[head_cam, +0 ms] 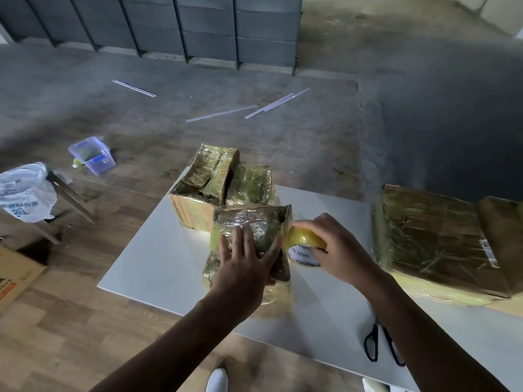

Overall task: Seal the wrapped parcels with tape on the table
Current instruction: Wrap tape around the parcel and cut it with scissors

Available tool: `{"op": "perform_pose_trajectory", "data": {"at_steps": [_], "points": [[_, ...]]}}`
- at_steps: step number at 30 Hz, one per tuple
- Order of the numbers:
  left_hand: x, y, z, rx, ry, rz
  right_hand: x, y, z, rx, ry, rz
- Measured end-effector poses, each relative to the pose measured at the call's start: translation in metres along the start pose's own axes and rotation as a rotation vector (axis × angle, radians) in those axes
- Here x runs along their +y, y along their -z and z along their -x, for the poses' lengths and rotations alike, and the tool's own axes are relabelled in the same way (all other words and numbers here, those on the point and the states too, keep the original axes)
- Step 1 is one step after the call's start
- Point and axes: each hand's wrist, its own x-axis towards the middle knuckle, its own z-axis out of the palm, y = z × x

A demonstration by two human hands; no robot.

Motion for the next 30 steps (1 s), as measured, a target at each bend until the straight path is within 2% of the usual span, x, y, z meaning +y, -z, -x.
{"op": "perform_pose_trajectory", "data": {"at_steps": [2,5,9,11,13,16,21,25,30], "points": [[-0.001,-0.006,0.007,0.112,0.007,0.088,-0.009,0.012,-0.002,0.066,0.031,-0.06],[-0.004,-0.02,0.021,0.22,-0.034,0.372,-0.017,0.027,-0.003,0.117,0.038,-0.163],[-0.018,-0.047,0.031,0.227,-0.008,0.749,-0.025,0.007,0.001,-0.022,-0.039,-0.189],[-0.03,-0.055,0.033,0.254,-0.031,0.753,-0.029,-0.01,-0.002,-0.036,-0.051,-0.202],[-0.043,-0.058,0.033,0.293,-0.078,0.652,-0.036,-0.021,-0.009,-0.018,-0.042,-0.205],[-0.058,-0.057,0.033,0.24,-0.084,0.601,-0.046,-0.038,-0.019,-0.036,-0.058,-0.249],[-0.076,-0.072,0.033,0.096,0.095,0.667,-0.058,-0.068,-0.031,-0.06,-0.05,-0.257],[-0.084,-0.097,0.034,-0.03,0.13,0.705,-0.061,-0.09,-0.037,-0.155,-0.018,-0.14],[-0.081,-0.116,0.037,-0.002,0.156,0.785,-0.063,-0.098,-0.038,-0.185,-0.027,-0.095]]}}
